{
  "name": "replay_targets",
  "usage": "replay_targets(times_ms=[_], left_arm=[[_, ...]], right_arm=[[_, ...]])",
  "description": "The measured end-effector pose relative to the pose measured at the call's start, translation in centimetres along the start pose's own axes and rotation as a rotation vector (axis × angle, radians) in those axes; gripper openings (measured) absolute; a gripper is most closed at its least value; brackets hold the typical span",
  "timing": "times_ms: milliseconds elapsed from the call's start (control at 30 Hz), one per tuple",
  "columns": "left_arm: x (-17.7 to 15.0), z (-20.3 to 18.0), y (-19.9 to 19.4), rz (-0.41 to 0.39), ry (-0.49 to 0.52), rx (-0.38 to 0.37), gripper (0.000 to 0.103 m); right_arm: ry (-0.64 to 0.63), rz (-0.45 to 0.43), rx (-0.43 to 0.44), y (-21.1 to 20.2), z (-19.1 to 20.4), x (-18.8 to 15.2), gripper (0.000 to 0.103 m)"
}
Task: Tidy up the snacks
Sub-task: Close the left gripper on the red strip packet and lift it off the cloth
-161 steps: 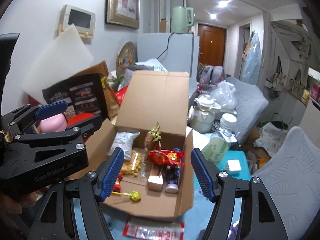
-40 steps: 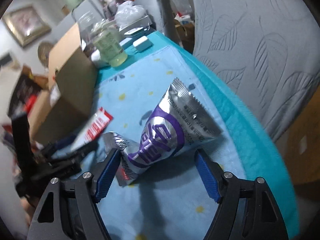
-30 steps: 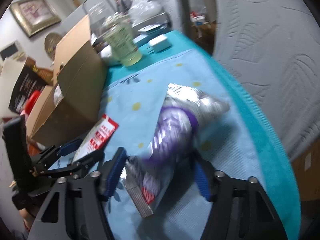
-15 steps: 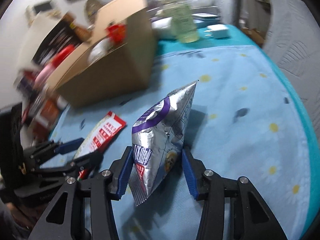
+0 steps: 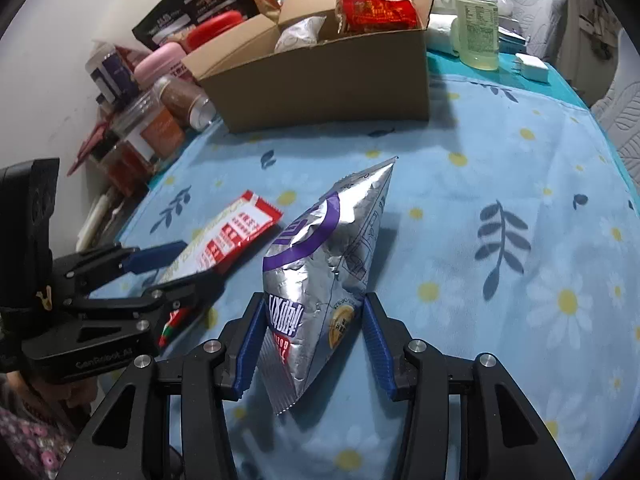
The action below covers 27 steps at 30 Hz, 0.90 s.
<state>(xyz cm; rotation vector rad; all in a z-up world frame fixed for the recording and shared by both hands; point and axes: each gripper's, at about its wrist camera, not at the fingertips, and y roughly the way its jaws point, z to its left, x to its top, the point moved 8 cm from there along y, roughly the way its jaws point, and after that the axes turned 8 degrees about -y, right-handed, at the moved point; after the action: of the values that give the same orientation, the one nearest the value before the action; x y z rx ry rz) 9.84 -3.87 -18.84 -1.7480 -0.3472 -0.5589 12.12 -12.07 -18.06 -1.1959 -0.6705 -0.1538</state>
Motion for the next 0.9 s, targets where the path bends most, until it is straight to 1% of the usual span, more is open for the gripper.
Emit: replay_targets(times_ms=[167, 233, 300, 333, 467, 500, 633, 667, 700, 733, 800, 900], left_arm=[[0.4, 0.3, 0.4, -0.014, 0.026, 0.018, 0.051], [0.5, 0.2, 0.5, -0.02, 0.049, 0.027, 0.055], [0.7, -0.1, 0.7, -0.023, 0.072, 0.036, 0.057], [0.7, -0.1, 0.7, -0.023, 0.074, 0.037, 0.057], [1.1, 0.1, 0.8, -0.022, 0.068, 0.029, 0.057], [1.2, 0.1, 0.8, -0.025, 0.07, 0.027, 0.058], [1.4, 0.0, 0.9, -0.04, 0.089, 0.007, 0.058], [1.5, 0.0, 0.9, -0.039, 0.091, 0.0, 0.058], [1.6, 0.1, 0.9, -0.035, 0.094, -0.009, 0.055], [1.8, 0.2, 1.0, -0.035, 0.098, -0.007, 0.052], [2.1, 0.6, 1.1, -0.035, 0.096, 0.007, 0.049], [2.3, 0.6, 1.1, -0.024, 0.088, 0.005, 0.047]], right_arm=[[0.023, 0.008, -0.048, -0.5, 0.0, -0.5, 0.051], [0.024, -0.006, -0.046, -0.5, 0.2, -0.3, 0.062], [0.035, -0.008, -0.036, -0.5, 0.2, 0.0, 0.066], [0.039, -0.005, -0.041, -0.4, 0.1, 0.1, 0.066], [0.024, -0.004, -0.114, -0.2, -0.4, 0.8, 0.067], [0.02, -0.004, -0.126, -0.2, -0.4, 0.9, 0.068], [-0.002, 0.014, -0.178, 0.5, -0.7, 1.0, 0.07], [-0.003, 0.02, -0.179, 0.7, -0.7, 0.9, 0.07], [-0.003, 0.026, -0.175, 0.8, -0.7, 0.9, 0.07], [-0.004, 0.028, -0.17, 0.9, -0.6, 0.9, 0.07], [-0.012, 0.019, -0.165, 0.9, -0.6, 0.9, 0.07], [-0.022, 0.011, -0.161, 0.9, -0.6, 0.8, 0.07]])
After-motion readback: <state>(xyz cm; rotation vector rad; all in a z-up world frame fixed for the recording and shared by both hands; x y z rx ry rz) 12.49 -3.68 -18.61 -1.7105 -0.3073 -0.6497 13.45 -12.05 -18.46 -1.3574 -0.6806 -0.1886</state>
